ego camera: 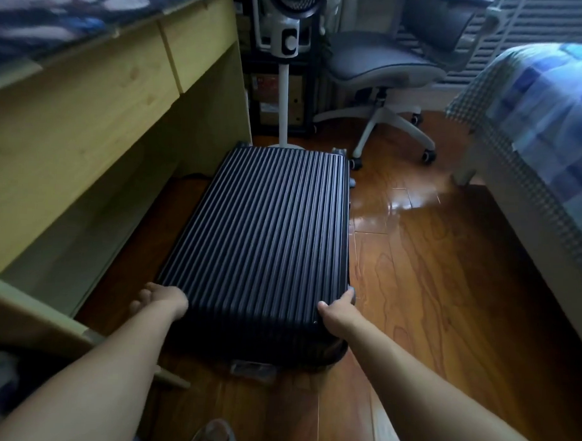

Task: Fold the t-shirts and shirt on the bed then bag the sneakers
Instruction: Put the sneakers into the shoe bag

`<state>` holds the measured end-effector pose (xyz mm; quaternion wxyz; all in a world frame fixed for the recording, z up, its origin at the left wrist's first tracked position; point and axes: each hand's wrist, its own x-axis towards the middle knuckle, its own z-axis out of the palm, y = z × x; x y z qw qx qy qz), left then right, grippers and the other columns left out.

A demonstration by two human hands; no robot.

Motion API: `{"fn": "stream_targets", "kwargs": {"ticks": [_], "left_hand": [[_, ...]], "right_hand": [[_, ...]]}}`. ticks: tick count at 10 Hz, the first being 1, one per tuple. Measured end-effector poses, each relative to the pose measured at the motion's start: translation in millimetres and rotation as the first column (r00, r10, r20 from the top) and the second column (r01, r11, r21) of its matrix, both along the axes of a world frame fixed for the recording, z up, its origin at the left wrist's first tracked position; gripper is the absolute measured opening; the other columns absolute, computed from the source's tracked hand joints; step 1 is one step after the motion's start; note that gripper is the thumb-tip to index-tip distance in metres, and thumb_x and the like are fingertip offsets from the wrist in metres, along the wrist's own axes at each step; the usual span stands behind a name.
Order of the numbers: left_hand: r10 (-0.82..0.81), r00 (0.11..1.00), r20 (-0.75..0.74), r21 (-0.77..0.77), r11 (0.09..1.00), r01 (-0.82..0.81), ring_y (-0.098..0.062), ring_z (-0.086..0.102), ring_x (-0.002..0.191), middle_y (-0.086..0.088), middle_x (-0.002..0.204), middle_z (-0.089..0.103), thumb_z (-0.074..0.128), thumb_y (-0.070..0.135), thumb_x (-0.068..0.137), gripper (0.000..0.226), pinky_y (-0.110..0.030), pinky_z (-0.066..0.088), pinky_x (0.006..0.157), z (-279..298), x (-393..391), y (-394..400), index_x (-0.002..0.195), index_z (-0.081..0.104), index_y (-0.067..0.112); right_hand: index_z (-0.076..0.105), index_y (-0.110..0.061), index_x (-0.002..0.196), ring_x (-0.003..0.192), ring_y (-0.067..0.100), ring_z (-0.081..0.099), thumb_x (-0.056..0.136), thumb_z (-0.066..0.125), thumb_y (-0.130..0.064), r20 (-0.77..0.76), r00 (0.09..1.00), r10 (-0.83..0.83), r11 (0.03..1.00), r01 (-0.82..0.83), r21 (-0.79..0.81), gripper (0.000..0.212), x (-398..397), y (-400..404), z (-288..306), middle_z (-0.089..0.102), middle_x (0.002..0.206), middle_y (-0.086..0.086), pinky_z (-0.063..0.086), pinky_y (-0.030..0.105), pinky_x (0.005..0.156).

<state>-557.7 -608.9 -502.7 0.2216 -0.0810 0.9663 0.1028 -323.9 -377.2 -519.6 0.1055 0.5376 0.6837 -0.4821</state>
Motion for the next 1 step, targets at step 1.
{"fn": "stream_targets", "kwargs": {"ticks": [1], "left_hand": [[-0.248,0.968,-0.040,-0.027,0.969,0.247,-0.036,0.027,0.144,-0.012,0.162,0.019,0.039,0.026,0.104,0.059,-0.052,0.032,0.117,37.8,40.2,35.4,0.159,0.022,0.015]], "right_hand": [[-0.012,-0.019,0.160,0.143,0.041,0.034,0.103,0.049,-0.031,0.125,0.983,0.134,0.972,-0.155,0.177,0.085,1.9,-11.7,27.8,0.014,0.165,0.018,0.035,0.052,0.112]]}}
